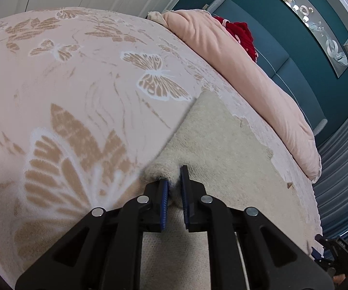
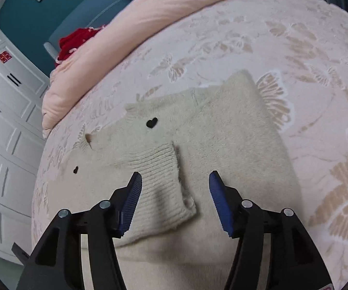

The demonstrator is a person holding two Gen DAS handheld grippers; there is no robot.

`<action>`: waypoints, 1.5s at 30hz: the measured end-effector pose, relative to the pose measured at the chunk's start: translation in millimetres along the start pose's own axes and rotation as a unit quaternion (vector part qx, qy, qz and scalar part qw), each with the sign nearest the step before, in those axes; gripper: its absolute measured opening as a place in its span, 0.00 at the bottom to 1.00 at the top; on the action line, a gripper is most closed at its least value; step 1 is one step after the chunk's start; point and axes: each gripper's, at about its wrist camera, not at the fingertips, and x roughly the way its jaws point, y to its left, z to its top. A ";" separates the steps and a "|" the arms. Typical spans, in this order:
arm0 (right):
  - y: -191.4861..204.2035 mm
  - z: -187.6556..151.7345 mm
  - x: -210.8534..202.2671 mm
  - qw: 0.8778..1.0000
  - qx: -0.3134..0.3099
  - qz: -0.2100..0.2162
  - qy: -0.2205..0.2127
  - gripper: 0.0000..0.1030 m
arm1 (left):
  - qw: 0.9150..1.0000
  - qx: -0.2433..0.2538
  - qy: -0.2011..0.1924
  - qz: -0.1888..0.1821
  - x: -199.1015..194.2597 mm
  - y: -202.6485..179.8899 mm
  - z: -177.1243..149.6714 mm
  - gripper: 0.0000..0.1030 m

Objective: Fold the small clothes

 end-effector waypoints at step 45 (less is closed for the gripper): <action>208.6 -76.8 42.5 0.972 -0.218 0.082 0.019 0.02 | 0.999 -0.006 -0.023 -0.029 0.6 6.8 -10.1 0.10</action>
